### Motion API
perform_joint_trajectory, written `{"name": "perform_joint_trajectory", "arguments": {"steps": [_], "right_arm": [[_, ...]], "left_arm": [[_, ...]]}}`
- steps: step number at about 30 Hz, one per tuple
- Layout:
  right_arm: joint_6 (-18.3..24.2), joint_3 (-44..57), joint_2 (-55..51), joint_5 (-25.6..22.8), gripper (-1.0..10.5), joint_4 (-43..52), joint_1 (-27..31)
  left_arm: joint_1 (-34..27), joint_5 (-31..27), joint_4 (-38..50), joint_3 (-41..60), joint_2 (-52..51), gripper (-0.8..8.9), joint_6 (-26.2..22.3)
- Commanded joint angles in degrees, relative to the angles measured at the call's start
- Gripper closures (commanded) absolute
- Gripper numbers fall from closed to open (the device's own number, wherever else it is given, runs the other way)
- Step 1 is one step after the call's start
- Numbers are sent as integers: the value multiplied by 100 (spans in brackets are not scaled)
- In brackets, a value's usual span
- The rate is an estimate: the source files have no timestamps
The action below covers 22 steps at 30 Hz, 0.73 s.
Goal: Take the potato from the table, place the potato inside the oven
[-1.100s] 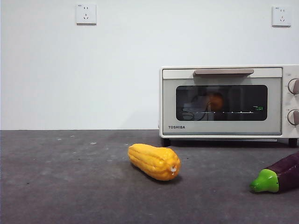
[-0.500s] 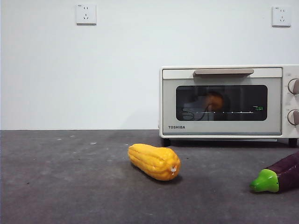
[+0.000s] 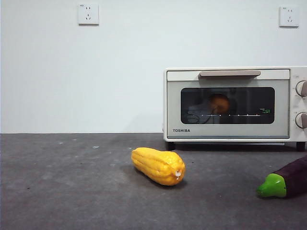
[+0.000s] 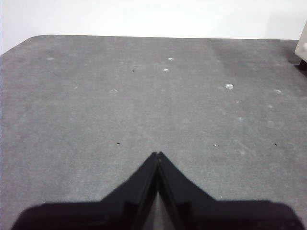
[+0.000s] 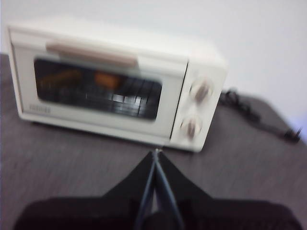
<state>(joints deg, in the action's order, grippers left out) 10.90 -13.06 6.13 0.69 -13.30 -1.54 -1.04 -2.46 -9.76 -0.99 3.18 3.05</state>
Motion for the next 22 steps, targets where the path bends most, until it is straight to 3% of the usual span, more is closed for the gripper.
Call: {"name": "perform_joint_trajectory", "arguments": {"steps": [1, 9, 22], "right_arm": [[-313, 330, -168, 201, 946, 168, 227], [-348, 828, -455, 192, 946, 350, 431], [-780, 1228, -457, 188, 946, 352, 431]], "left_arm": [[-11, -11, 52, 57, 2, 817, 17], [-11, -11, 55, 57, 2, 817, 17], [-11, -11, 52, 57, 2, 817, 17]]}}
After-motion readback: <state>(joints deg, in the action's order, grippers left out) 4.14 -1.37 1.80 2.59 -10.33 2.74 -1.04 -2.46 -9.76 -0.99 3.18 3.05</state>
